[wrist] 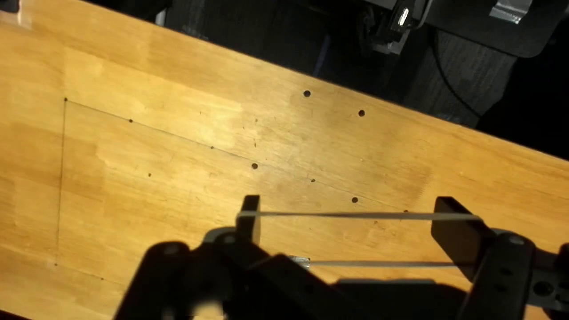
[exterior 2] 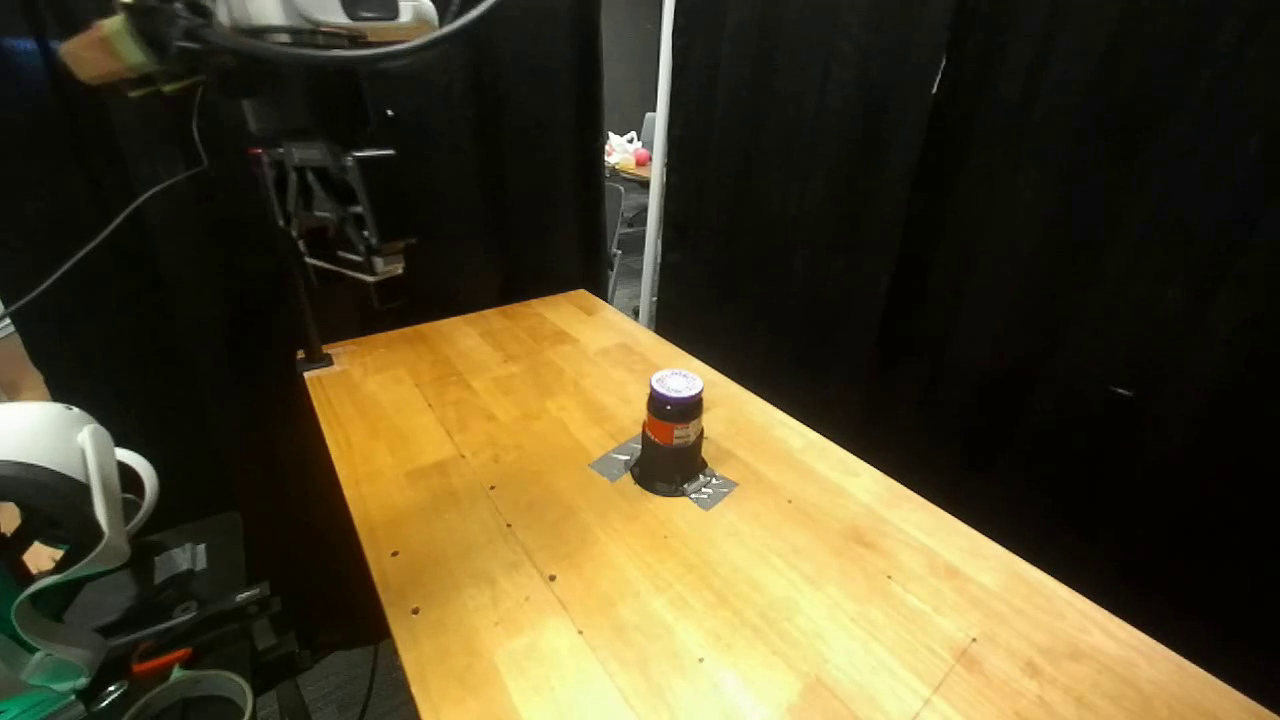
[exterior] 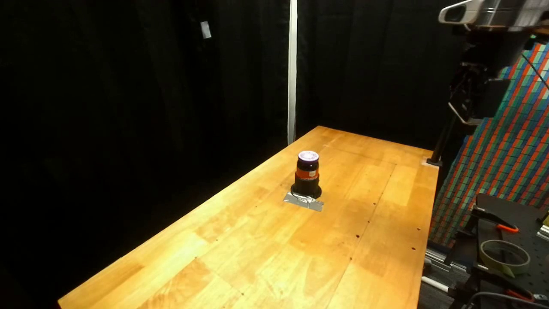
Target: Put the rubber band on the cup
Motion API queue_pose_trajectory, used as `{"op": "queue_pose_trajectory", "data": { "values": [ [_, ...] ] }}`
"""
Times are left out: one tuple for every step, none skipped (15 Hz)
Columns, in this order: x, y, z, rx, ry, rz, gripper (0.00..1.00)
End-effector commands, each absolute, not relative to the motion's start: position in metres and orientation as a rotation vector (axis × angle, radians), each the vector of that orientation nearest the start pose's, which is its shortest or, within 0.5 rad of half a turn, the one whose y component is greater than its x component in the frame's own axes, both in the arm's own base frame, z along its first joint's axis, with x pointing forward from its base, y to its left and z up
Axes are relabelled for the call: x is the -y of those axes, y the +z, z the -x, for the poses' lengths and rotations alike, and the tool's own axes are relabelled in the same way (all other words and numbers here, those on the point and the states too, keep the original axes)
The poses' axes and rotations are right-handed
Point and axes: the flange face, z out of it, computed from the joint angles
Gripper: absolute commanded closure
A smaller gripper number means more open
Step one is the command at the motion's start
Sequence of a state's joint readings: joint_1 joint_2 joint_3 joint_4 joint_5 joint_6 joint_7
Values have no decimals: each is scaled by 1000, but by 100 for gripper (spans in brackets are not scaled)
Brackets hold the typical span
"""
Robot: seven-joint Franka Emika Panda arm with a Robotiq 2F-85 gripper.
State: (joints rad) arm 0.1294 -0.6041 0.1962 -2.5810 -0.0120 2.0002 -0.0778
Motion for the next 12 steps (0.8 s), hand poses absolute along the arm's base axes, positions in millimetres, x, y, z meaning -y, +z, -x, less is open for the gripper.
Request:
{"op": "queue_pose_trajectory", "data": {
  "values": [
    [-129,452,-419,692,7,3112,0],
    [-132,447,-437,685,2,3102,0],
    [-134,443,-456,659,-11,3097,0],
    [-136,436,-475,636,-24,3093,0],
    [-138,428,-494,629,-24,3078,0],
    [-139,420,-514,609,-35,3071,0],
    [-142,410,-532,597,-44,3061,0],
    [-145,401,-550,582,-56,3061,0],
    [-147,389,-569,570,-70,3064,0],
    [-150,378,-586,557,-82,3063,0],
    [-153,369,-602,547,-93,3061,0],
    [-155,360,-614,531,-104,3061,0]
  ]
}}
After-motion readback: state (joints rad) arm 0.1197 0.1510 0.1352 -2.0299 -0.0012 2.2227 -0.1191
